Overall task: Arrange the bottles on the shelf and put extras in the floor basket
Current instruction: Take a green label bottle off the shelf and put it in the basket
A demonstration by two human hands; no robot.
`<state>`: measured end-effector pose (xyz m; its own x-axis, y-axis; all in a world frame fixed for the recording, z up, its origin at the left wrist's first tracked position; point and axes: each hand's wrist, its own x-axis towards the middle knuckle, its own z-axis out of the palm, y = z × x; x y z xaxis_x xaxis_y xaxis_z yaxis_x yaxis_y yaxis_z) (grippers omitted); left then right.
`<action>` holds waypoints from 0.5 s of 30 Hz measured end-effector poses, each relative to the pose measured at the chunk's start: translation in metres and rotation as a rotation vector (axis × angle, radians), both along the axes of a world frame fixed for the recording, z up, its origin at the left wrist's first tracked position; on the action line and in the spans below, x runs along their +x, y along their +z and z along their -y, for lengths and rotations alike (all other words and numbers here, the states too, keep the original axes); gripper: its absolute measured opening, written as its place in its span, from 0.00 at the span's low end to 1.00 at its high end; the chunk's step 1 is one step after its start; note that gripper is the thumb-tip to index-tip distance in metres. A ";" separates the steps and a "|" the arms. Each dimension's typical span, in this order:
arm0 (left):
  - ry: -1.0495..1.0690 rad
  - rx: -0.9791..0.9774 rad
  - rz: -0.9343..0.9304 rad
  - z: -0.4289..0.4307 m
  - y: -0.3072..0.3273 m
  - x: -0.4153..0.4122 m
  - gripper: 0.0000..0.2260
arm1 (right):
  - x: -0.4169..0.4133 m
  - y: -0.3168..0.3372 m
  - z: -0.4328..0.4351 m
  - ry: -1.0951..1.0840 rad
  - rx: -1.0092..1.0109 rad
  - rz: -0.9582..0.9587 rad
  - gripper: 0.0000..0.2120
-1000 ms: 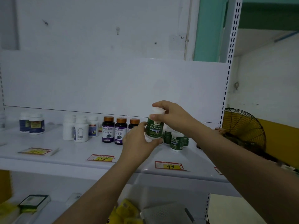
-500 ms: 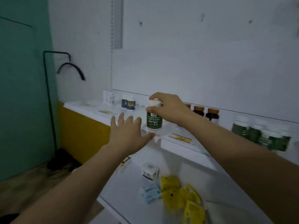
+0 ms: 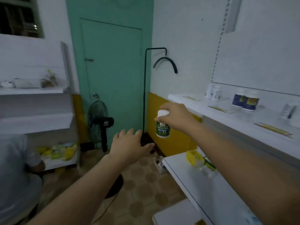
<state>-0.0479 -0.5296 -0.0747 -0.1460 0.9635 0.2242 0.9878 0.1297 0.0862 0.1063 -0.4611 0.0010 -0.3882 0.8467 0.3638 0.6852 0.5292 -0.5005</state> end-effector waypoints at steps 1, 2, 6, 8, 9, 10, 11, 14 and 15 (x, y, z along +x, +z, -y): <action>0.013 -0.011 -0.006 -0.006 -0.004 -0.015 0.34 | -0.017 -0.005 -0.010 0.010 -0.018 0.005 0.23; 0.028 -0.019 -0.011 -0.014 -0.007 -0.029 0.34 | -0.033 -0.009 -0.021 0.020 -0.031 0.011 0.23; 0.071 -0.039 0.004 -0.057 -0.020 -0.076 0.33 | -0.092 -0.027 -0.070 0.055 -0.053 0.063 0.22; 0.079 -0.044 0.014 -0.087 -0.030 -0.094 0.33 | -0.116 -0.037 -0.101 0.062 -0.051 0.083 0.22; 0.075 -0.049 0.014 -0.104 -0.035 -0.104 0.34 | -0.128 -0.042 -0.119 0.065 -0.052 0.089 0.22; 0.070 -0.055 0.012 -0.116 -0.040 -0.109 0.34 | -0.135 -0.046 -0.131 0.069 -0.055 0.095 0.22; 0.068 -0.055 0.010 -0.135 -0.046 -0.117 0.34 | -0.145 -0.052 -0.150 0.074 -0.057 0.101 0.22; 0.084 -0.055 0.005 -0.202 -0.060 -0.144 0.33 | -0.175 -0.069 -0.220 0.085 -0.047 0.122 0.21; 0.091 -0.066 0.002 -0.225 -0.062 -0.153 0.33 | -0.184 -0.072 -0.245 0.089 -0.052 0.137 0.21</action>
<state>-0.2012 -0.3042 -0.1371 -0.2339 0.9589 0.1604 0.9715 0.2242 0.0764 -0.0775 -0.2163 -0.0705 -0.5056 0.8230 0.2591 0.7004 0.5668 -0.4337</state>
